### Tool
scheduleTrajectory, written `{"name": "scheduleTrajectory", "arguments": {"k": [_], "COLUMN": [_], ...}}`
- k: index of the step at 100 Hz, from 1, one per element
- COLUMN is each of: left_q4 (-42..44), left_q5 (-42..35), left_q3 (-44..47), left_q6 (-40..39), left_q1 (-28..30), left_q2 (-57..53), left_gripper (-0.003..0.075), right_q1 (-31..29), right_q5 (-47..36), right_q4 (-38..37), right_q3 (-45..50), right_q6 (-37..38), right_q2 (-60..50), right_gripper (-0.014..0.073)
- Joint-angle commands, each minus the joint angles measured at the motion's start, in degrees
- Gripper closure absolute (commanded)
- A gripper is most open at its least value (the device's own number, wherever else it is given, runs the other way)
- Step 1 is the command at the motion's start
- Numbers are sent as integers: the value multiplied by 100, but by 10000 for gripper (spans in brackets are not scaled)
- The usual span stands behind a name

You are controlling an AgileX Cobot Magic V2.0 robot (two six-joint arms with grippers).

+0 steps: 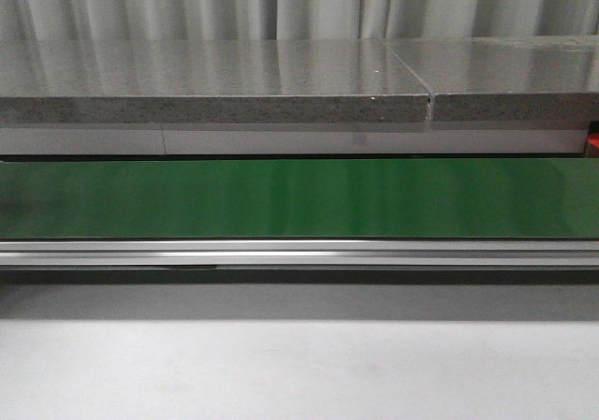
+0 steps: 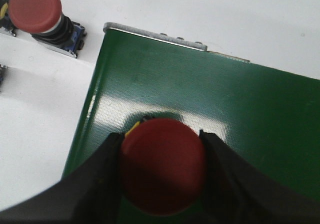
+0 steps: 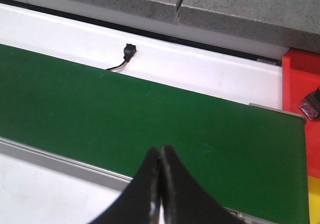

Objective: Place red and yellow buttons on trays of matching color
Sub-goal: 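Set the red button on the belt start and open the left gripper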

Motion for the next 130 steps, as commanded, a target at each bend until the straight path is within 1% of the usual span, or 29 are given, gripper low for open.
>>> {"name": "scheduleTrajectory", "arguments": {"k": [1,7,11,12,14,15,19,26,31,78,86,100,119,130], "left_q4": [-43,-101,-174,-186,-215,-226,-276,-285,-311,-253,-238,-267,-276,-276], "left_q5": [-209,-199,-199,-199,-199,-199,-199,-242,-260,-778,-778,-711,-656,-680], "left_q3": [-137,-137,-137,-137,-137,-137,-137,-137,-149,-159,-161,-161,-161,-161], "left_q6": [92,150,263,289,301,330,377,377,377,387,387,387,387,387], "left_q1": [-47,-47,-51,-51,-51,-51,-51,-51,-60,-47,65,535,1521,1967], "left_q2": [-207,-207,-207,-207,-207,-207,-207,-214,-230,-1034,-1085,-1073,-1063,-1048], "left_gripper": [611,507,410,376,341,307,209,94,60,59,59,59,59,59], "right_q1": [26,26,26,26,26,26,26,26,26,26,26,26,26,26], "right_q5": [-317,-317,-317,-317,-317,-317,-317,-317,-317,-317,-317,-317,-317,-317], "right_q4": [80,80,80,80,80,80,80,80,80,80,80,80,80,80], "right_q3": [-130,-130,-130,-130,-130,-130,-130,-130,-130,-130,-130,-130,-130,-130], "right_q6": [-33,-33,-33,-33,-33,-33,-33,-33,-33,-33,-33,-33,-33,-33], "right_q2": [-25,-25,-25,-25,-25,-25,-25,-25,-25,-25,-25,-25,-25,-25], "right_gripper": [662,662,662,662,662,662,662,662,662,662,662,662,662,662]}}
